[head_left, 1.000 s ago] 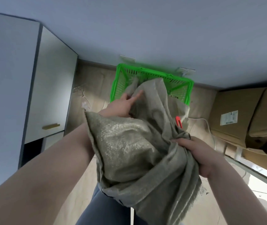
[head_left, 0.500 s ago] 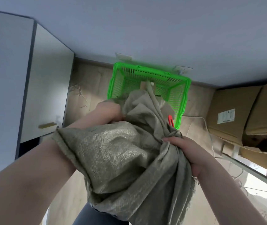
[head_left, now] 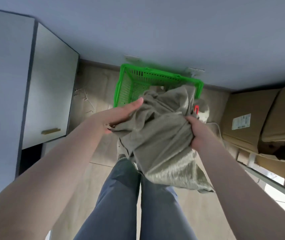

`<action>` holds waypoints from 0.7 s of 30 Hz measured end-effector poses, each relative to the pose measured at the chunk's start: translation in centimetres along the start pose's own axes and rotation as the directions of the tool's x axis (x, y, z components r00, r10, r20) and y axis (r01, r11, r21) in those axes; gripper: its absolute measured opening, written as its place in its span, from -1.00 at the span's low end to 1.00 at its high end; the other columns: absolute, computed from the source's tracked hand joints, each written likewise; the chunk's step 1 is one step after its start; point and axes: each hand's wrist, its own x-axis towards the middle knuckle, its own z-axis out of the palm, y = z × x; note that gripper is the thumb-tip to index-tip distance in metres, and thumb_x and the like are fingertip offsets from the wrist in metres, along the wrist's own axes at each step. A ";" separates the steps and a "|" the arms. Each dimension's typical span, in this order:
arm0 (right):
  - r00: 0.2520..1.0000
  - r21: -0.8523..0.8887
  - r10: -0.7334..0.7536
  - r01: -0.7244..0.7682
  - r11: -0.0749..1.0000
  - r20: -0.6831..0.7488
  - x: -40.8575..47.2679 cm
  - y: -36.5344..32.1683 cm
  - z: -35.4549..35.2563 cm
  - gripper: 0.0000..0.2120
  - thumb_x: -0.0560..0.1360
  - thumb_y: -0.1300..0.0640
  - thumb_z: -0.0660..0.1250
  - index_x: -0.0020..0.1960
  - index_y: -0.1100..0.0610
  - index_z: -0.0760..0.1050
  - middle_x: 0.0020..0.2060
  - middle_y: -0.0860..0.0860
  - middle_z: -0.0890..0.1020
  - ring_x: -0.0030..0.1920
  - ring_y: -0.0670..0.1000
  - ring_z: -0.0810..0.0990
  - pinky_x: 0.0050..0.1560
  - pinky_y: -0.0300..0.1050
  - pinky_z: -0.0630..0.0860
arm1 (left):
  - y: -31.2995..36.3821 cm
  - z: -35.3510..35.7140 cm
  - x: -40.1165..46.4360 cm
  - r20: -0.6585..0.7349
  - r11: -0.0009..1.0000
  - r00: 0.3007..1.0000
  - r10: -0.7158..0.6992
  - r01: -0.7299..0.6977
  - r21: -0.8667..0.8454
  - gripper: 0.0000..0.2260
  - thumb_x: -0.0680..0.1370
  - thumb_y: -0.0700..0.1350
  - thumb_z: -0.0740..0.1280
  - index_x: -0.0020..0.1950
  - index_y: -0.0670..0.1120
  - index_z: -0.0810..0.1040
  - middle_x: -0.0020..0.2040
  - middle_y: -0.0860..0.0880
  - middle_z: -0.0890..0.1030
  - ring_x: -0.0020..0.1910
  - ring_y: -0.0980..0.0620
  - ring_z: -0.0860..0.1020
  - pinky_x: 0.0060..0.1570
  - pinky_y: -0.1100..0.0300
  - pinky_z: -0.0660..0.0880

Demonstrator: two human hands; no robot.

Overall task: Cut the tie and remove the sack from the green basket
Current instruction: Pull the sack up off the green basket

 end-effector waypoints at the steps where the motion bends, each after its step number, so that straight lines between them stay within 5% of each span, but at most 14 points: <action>1: 1.000 0.027 -0.005 0.005 1.000 -0.010 1.0 -0.6 0.5 -0.85 0.56 0.13 0.26 0.00 0.14 0.59 -0.38 0.05 0.70 -0.26 0.02 0.66 -0.33 -0.17 0.59 | -0.3 0.3 -0.2 0.019 0.999 0.999 0.043 -0.043 -0.010 -0.20 0.36 0.46 0.27 0.51 0.15 0.23 0.50 -0.06 0.34 0.40 -0.05 0.42 0.36 -0.05 0.39; 3: 0.999 0.072 -0.029 0.031 0.997 -0.030 2.5 -1.7 1.9 -0.88 0.57 0.11 0.27 -0.05 0.11 0.57 -0.43 0.03 0.69 -0.26 0.02 0.64 -0.42 -0.17 0.57 | -0.8 1.9 -0.8 -0.056 0.947 0.984 0.168 -0.145 0.288 -0.06 0.25 0.47 0.37 0.47 0.43 -0.11 0.60 0.02 -0.04 0.52 -0.17 0.17 0.40 -0.25 0.27; 5: 0.998 0.077 -0.049 0.052 0.996 -0.046 3.3 -2.5 3.5 -0.86 0.55 0.08 0.31 0.02 0.14 0.58 -0.32 0.07 0.71 -0.25 0.05 0.66 -0.42 -0.16 0.57 | -1.2 4.2 -0.7 -0.155 0.744 0.940 0.303 -0.132 0.655 0.08 0.16 0.49 0.38 0.43 0.45 -0.30 0.59 -0.02 -0.21 0.54 -0.24 0.06 0.41 -0.30 0.20; 6: 0.997 0.065 -0.052 0.055 0.996 -0.056 3.5 -2.8 4.2 -0.79 0.52 0.06 0.36 0.08 0.16 0.59 -0.22 0.10 0.72 -0.22 0.07 0.68 -0.38 -0.14 0.59 | -1.7 5.4 -0.4 -0.215 0.638 0.902 0.375 -0.083 0.766 0.08 0.17 0.48 0.38 0.48 0.38 -0.26 0.58 -0.08 -0.15 0.52 -0.26 0.12 0.40 -0.27 0.24; 8: 0.995 0.016 -0.068 0.070 0.997 -0.074 3.4 -2.9 5.1 -0.67 0.44 0.03 0.47 0.12 0.18 0.59 -0.11 0.13 0.71 -0.18 0.09 0.69 -0.31 -0.09 0.63 | -2.5 6.4 0.4 -0.337 0.528 0.763 0.551 -0.006 0.849 -0.13 0.27 0.42 0.38 0.48 0.19 0.15 0.46 -0.15 0.23 0.33 -0.19 0.41 0.25 -0.12 0.45; 10: 0.993 -0.048 -0.113 0.112 0.993 -0.019 3.1 -2.7 5.2 -0.56 0.35 -0.07 0.54 0.08 0.20 0.58 -0.10 0.13 0.72 -0.17 0.09 0.71 -0.18 -0.02 0.66 | -2.8 5.6 1.5 -0.402 0.488 0.636 0.658 0.046 0.872 -0.48 0.41 0.33 0.33 0.22 0.02 0.45 0.15 -0.04 0.47 0.01 -0.04 0.55 -0.02 0.03 0.56; 14: 0.941 -0.458 -0.330 0.262 0.849 -0.073 3.3 -2.5 3.4 -0.33 0.18 -0.44 0.43 -0.03 0.12 0.54 -0.10 0.03 0.67 -0.09 0.07 0.65 0.02 -0.04 0.58 | -2.3 3.6 2.7 -0.504 0.640 0.602 0.619 -0.016 0.768 -0.69 0.54 0.13 0.26 0.06 -0.08 0.55 -0.09 0.03 0.53 -0.17 0.06 0.52 -0.10 0.10 0.56; 18: 0.745 -0.802 -0.636 0.250 0.543 -0.198 3.3 -2.2 -2.2 -0.40 0.33 -0.38 0.37 0.07 0.12 0.51 -0.10 0.02 0.60 -0.03 0.12 0.59 0.02 -0.02 0.50 | -1.8 1.4 2.9 -0.594 0.769 0.610 0.524 -0.040 0.638 -0.73 0.59 0.06 0.25 0.13 -0.09 0.55 -0.26 0.09 0.52 -0.37 0.11 0.50 -0.38 0.26 0.40; 21: 0.788 -0.776 -0.584 0.238 0.584 -0.197 2.9 -0.2 -5.6 -0.43 0.33 -0.31 0.43 0.08 0.12 0.49 -0.13 0.00 0.57 0.00 0.14 0.59 0.02 0.02 0.52 | -1.3 0.1 2.9 -0.616 0.838 0.642 0.456 -0.076 0.541 -0.71 0.61 0.01 0.27 0.25 -0.11 0.53 -0.06 0.00 0.59 -0.10 -0.04 0.59 -0.12 0.15 0.46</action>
